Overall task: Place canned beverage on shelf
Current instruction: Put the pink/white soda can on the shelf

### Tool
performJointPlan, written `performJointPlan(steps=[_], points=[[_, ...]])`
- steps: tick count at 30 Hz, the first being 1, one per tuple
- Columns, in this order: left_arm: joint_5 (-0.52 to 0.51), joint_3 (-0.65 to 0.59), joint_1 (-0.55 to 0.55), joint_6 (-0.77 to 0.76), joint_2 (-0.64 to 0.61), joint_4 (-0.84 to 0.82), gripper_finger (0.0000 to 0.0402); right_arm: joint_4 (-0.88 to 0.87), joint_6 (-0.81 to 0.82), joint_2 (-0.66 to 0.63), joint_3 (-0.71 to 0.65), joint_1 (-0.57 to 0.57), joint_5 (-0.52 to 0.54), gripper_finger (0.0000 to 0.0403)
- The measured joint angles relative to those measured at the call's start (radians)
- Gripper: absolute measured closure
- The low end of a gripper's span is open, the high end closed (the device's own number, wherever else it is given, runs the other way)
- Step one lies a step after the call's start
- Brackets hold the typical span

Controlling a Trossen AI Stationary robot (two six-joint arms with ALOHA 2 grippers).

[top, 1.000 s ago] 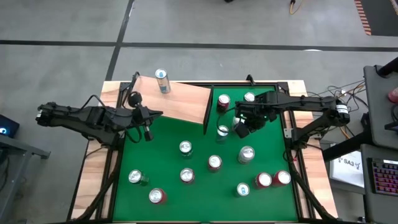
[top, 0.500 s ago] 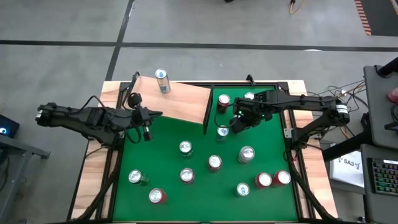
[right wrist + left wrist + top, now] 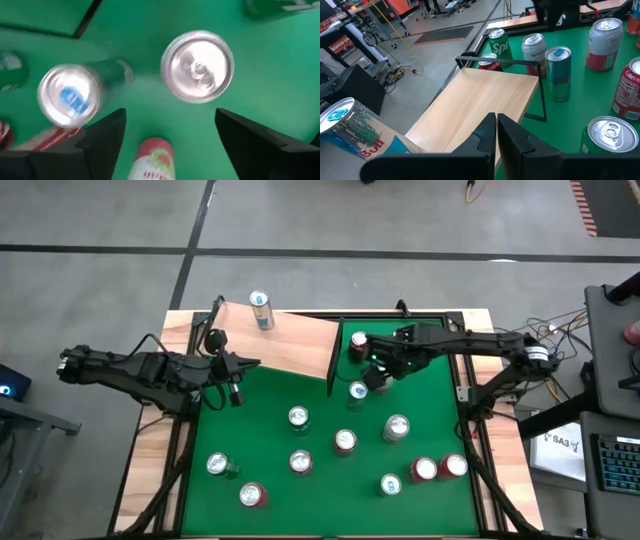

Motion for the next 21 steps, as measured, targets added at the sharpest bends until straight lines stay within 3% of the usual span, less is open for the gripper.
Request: performJointPlan(steps=[9, 21], points=[[0.000, 0.000, 0.000, 0.000, 0.000, -0.016, 0.0402, -0.001, -0.085, 0.063, 0.000, -0.100, -0.010, 0.0074], [-0.001, -0.006, 0.000, 0.002, -0.001, -0.016, 0.0402, -0.003, -0.108, 0.145, 0.000, -0.112, -0.034, 0.0074]])
